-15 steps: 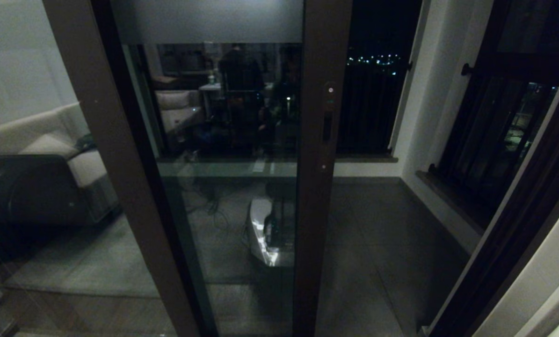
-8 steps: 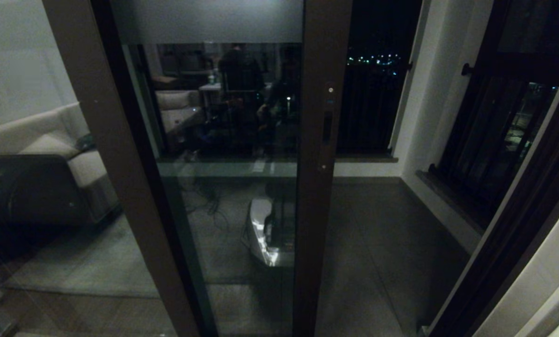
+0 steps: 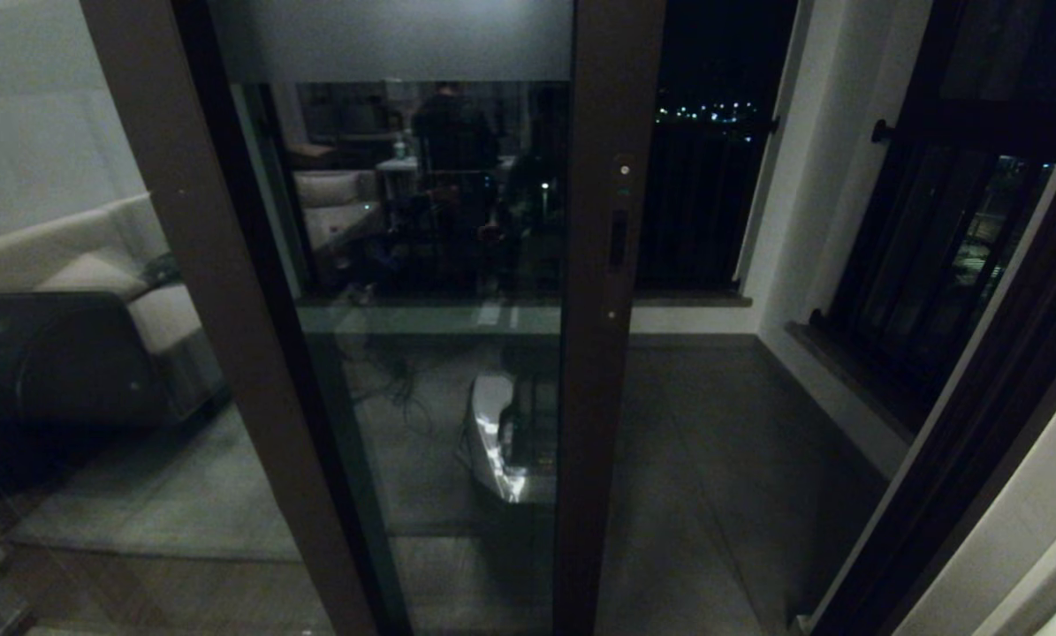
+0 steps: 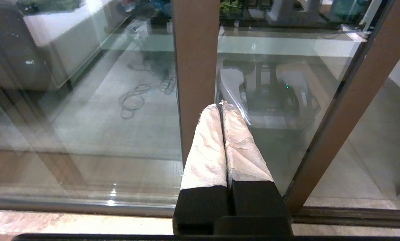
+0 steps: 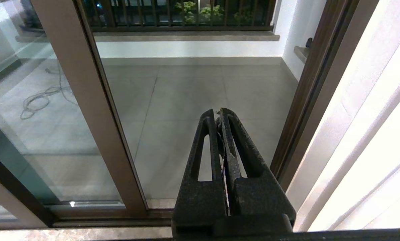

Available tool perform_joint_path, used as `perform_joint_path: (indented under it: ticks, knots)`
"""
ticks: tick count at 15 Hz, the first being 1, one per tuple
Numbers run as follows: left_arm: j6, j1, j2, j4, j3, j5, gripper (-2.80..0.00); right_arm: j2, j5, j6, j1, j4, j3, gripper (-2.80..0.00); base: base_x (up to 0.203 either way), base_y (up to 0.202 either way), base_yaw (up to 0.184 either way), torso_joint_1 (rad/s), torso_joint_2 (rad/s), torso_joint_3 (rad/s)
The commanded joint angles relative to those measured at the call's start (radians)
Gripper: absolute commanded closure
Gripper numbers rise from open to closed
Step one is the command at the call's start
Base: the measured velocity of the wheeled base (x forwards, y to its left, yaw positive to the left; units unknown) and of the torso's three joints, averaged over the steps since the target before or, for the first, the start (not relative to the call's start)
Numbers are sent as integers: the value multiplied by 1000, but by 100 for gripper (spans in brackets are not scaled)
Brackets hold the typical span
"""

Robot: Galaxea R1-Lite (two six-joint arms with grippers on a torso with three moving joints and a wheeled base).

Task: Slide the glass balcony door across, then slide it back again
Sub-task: Close the slid door

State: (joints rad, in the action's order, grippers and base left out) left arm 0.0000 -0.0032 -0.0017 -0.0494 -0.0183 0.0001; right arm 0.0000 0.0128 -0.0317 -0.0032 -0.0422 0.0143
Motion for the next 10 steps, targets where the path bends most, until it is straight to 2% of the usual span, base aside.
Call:
perform_joint_path:
  ticks: [1,4,6,10]
  knots:
    - [2,0,0,-1,0,0,0,2,0,17,0,-1,1,0,0,0,0,0,0,0]
    - [2,0,0,-1,0,0,0,2,-15,9,0,4,5,0,0,0,0,0,0,0]
    - [1,0,0,-1,0,0,0,24,-9,-25,0,7,110,0,0,0,0,0,0,0]
    - [0,0,0,-1,0,0,0,319,107,-34,0,14,331,0,0,0,0,0,0,0]
